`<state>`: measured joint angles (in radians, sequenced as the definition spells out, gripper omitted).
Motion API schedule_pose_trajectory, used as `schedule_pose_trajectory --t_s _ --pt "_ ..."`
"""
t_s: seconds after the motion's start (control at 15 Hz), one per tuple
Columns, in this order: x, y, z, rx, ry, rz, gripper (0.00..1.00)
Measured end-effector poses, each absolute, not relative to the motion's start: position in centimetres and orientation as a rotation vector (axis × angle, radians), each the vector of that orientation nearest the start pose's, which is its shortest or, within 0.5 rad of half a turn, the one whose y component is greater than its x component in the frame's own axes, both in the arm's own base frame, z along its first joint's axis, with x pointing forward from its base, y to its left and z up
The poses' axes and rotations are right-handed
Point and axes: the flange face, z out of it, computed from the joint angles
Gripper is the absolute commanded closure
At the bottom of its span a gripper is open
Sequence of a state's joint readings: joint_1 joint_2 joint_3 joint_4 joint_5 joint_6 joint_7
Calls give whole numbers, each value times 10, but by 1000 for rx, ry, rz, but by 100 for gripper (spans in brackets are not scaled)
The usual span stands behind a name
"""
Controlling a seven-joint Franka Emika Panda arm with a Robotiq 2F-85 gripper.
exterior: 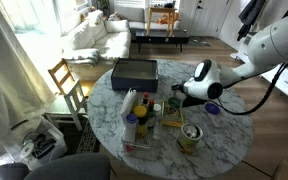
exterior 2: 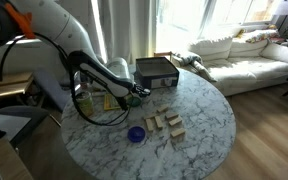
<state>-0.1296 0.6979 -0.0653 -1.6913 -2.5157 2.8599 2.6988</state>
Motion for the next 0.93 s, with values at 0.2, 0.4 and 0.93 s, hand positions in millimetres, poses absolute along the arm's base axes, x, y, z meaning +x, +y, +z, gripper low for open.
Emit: schedule_pose_trajectory --t_s 0.2,0.4,0.93 --pt "638 -86 174 -2860 601 -1560 2" --pt "639 -81 174 -2849 595 -1550 0" --pt "634 -110 191 -2852 641 -1499 0"
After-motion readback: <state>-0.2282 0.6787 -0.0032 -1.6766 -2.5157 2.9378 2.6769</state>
